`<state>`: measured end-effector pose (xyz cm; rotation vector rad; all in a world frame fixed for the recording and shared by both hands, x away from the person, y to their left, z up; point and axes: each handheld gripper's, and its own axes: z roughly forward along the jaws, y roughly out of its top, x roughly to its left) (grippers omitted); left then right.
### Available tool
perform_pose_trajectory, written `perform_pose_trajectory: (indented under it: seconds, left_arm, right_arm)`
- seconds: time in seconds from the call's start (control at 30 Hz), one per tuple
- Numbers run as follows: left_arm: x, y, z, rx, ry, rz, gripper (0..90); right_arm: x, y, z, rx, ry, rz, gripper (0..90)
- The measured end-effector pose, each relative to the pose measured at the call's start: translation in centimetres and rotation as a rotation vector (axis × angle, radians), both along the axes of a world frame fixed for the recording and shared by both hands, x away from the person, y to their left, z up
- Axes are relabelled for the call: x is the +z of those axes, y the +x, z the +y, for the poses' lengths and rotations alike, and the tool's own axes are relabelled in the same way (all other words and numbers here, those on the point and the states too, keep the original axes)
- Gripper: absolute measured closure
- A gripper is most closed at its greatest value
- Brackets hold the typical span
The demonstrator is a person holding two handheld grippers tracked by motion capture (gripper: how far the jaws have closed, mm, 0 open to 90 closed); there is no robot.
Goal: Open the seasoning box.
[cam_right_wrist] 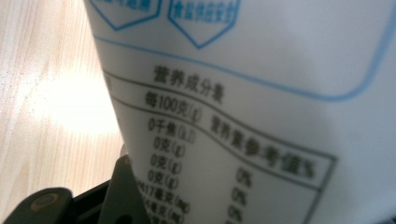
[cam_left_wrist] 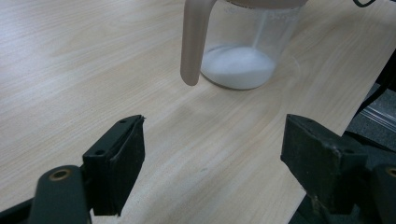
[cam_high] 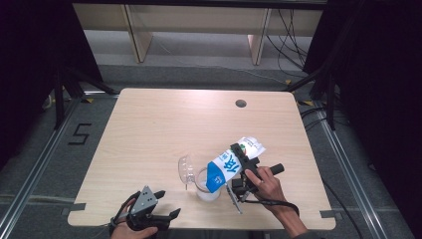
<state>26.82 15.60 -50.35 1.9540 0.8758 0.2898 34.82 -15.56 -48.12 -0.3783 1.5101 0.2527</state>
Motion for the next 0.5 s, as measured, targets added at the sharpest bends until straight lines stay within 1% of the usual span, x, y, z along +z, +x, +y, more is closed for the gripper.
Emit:
perform_pose_trajectory:
  seconds: [0.03,0.1,0.13,0.17,0.2,0.23,0.3,0.33,0.4,0.43,0.47,0.5]
  left_arm:
    - [0.0,0.0,-0.01,0.0,-0.001,0.0,21.2]
    - [0.0,0.0,-0.01,0.0,-0.001,0.0,21.2]
    - [0.0,0.0,0.0,0.001,0.0,-0.001,21.2]
    - [0.0,0.01,0.0,0.0,0.001,-0.001,21.2]
    - [0.0,0.01,0.0,0.0,0.001,-0.001,21.2]
    - [0.01,0.0,0.01,0.0,0.002,-0.002,21.2]
    - [0.0,-0.01,0.0,0.0,0.0,0.0,21.2]
    - [0.0,0.01,0.01,0.0,0.001,-0.001,21.2]
    - [0.01,0.0,0.0,0.0,0.001,-0.001,21.2]
    - [0.01,0.01,0.01,0.0,0.001,-0.001,21.2]
    - [0.0,0.02,0.01,0.0,0.002,-0.002,21.2]
    - [0.0,0.01,0.01,-0.001,0.001,-0.001,21.2]
  right_arm:
    - [0.07,0.0,0.03,0.002,-0.01,0.0,54.5]
    - [0.05,-0.09,0.04,-0.006,-0.005,-0.005,54.6]
    - [-0.08,-0.06,0.0,-0.005,0.015,0.003,54.7]
    - [-0.13,-0.22,-0.03,-0.03,0.018,0.017,54.8]
    - [0.03,-0.09,0.02,-0.004,0.006,-0.007,55.0]
    - [-0.12,-0.12,-0.04,-0.014,0.023,0.01,55.2]
    - [-0.13,-0.11,-0.04,-0.013,0.024,0.01,55.2]
    - [0.08,-0.14,0.01,-0.014,-0.008,0.001,55.2]
    - [0.14,-0.21,0.05,-0.024,-0.015,-0.004,55.3]
    - [-0.17,-0.24,-0.07,-0.033,0.024,0.018,55.4]
    - [-0.16,-0.12,-0.05,-0.014,0.024,0.007,55.7]
    - [-0.12,-0.11,-0.04,-0.014,0.019,0.004,55.8]
